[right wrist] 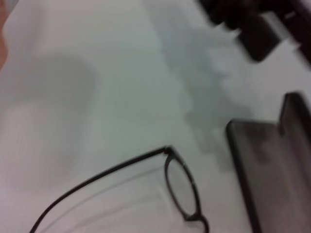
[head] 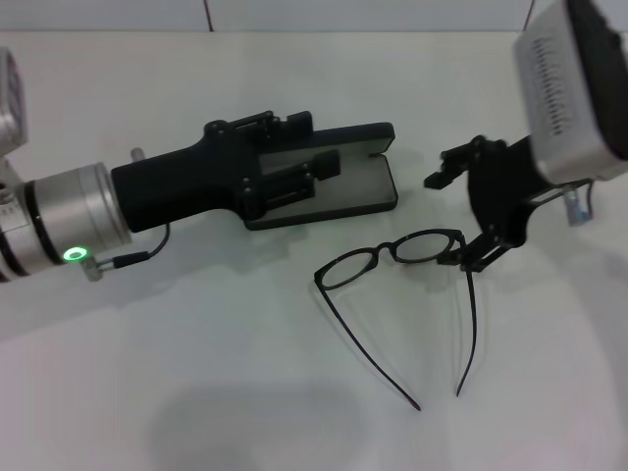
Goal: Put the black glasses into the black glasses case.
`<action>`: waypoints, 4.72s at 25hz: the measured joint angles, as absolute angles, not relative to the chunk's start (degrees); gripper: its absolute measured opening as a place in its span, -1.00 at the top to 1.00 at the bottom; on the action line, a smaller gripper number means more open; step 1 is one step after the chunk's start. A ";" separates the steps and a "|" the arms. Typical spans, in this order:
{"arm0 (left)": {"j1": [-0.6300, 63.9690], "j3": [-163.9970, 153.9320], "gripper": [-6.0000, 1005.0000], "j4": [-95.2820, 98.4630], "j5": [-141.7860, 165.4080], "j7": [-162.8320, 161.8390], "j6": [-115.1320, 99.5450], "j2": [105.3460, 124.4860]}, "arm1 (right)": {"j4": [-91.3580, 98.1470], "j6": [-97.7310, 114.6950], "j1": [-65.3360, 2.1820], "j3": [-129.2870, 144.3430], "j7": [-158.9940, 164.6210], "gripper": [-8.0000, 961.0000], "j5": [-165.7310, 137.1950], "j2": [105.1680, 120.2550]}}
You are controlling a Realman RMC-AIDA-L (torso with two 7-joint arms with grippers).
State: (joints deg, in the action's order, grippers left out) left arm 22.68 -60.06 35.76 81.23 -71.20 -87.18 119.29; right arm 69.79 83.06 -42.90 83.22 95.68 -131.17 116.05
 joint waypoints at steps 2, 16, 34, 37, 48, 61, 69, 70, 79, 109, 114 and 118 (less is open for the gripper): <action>23.15 -60.06 -0.27 35.28 81.15 -70.64 -86.98 119.40 | 67.80 82.81 -44.80 84.32 96.37 -0.75 -131.08 116.06; 23.73 -60.02 -0.27 34.54 80.85 -70.46 -86.99 119.45 | 52.49 70.37 -52.38 96.60 96.43 -0.73 -127.37 116.28; 24.31 -60.21 -0.27 34.56 80.87 -70.66 -88.22 119.48 | 52.12 66.73 -50.29 99.98 95.09 0.35 -124.74 116.04; 24.04 -60.13 -0.27 34.65 80.87 -70.71 -90.79 119.27 | 55.95 69.37 -47.94 97.27 95.20 0.58 -124.82 115.84; 22.36 -57.42 -0.26 34.59 79.95 -71.20 -102.22 118.97 | 71.57 80.44 -26.33 78.01 82.73 0.74 -108.19 115.73; 27.69 -57.88 -0.26 31.36 83.11 -77.96 -107.96 118.70 | 43.31 84.87 -23.69 75.15 62.53 0.74 -75.21 115.59; 30.40 -59.93 -0.26 30.14 84.44 -78.09 -107.99 119.37 | 37.68 85.46 -25.52 74.58 60.65 0.74 -72.74 115.71; 30.49 -59.95 -0.26 30.14 84.47 -78.10 -107.92 119.39 | 37.38 85.74 -25.69 74.59 60.62 0.74 -72.71 115.72; 31.20 -60.08 -0.26 28.57 85.19 -78.10 -107.63 119.59 | 35.93 88.39 -26.06 74.63 61.01 0.74 -72.31 115.82; 35.22 -56.35 -0.26 29.06 87.68 -90.27 -106.01 119.52 | 32.78 85.30 -30.56 75.49 69.84 0.74 -74.68 115.83; 36.03 -56.43 -0.26 27.28 89.15 -90.53 -104.44 119.56 | 32.84 85.39 -30.58 75.85 69.84 0.74 -74.71 115.84; 36.04 -56.43 -0.26 27.36 89.53 -90.20 -104.42 119.55 | 32.73 85.92 -30.59 75.86 69.99 0.74 -74.70 115.81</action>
State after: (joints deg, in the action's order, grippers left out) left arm 36.04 -56.43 27.36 89.53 -90.20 -104.42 119.55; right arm 32.73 85.92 -30.59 75.86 69.99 -74.70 115.81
